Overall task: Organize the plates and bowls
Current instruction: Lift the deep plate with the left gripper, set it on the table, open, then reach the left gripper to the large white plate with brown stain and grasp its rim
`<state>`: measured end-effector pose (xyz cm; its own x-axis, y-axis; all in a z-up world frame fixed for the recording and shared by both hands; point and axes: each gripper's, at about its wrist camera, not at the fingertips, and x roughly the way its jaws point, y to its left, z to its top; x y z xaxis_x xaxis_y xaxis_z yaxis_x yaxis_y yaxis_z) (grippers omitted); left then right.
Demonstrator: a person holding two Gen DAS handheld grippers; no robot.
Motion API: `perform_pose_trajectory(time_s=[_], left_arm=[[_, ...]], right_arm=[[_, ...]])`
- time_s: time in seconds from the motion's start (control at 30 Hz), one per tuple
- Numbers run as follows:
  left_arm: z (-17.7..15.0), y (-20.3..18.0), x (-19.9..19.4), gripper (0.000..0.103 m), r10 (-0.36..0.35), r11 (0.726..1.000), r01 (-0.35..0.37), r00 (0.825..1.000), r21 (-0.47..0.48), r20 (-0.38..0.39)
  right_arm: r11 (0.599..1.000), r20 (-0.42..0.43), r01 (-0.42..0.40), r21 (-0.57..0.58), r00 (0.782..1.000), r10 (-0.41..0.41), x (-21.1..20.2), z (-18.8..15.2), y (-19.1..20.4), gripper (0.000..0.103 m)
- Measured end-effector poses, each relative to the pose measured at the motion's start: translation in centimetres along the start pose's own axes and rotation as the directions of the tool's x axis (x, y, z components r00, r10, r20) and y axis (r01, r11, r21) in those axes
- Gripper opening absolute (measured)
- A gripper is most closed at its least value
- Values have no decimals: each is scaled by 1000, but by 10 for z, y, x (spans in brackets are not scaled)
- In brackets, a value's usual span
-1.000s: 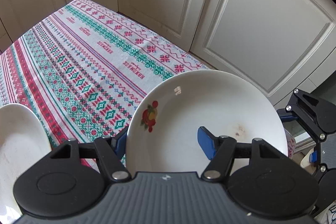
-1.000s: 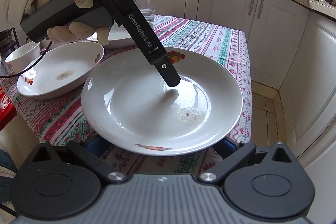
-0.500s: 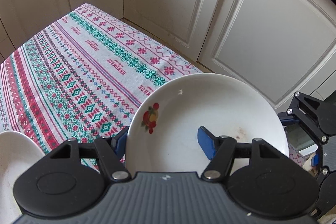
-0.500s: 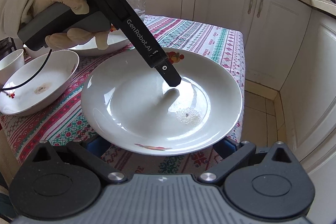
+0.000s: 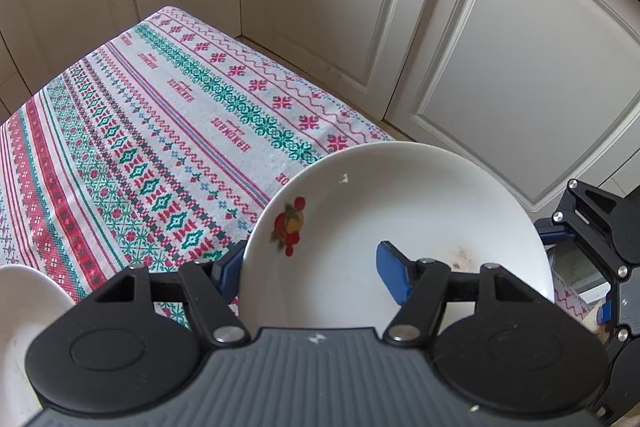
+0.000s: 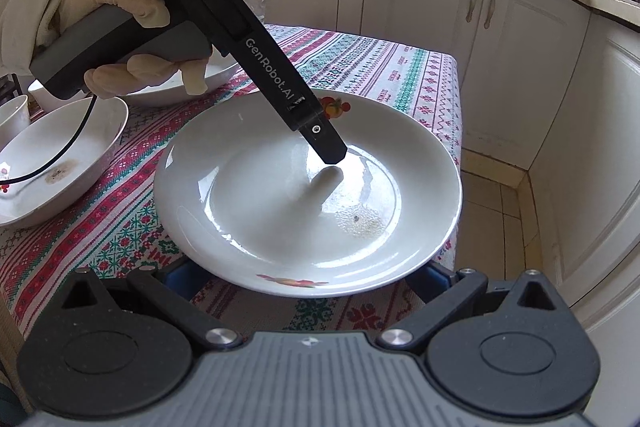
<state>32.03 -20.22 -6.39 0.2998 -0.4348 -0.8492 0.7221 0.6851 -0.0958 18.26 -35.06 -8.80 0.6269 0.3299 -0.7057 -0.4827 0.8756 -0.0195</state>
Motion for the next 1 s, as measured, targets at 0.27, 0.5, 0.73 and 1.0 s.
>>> perform_pose_trajectory(time_s=[0.27, 0.5, 0.73, 1.0], left_arm=[[-2, -1, 0, 69, 2, 1000, -2, 1000, 11, 5], [-6, -3, -17, 83, 34, 999, -34, 999, 13, 42], [-22, -12, -68, 88, 108, 994, -108, 987, -4, 119], [-73, -30, -137, 89, 197, 980, -190, 955, -53, 222]], right_arm=[[1000, 2, 11, -2, 1000, -11, 2, -1, 3, 103], [1000, 8, 16, 7, 1000, -16, -5, -2, 4, 103], [999, 15, 36, 12, 999, -37, -28, -4, 13, 103], [998, 55, 50, -41, 997, -48, -61, -6, 47, 103]])
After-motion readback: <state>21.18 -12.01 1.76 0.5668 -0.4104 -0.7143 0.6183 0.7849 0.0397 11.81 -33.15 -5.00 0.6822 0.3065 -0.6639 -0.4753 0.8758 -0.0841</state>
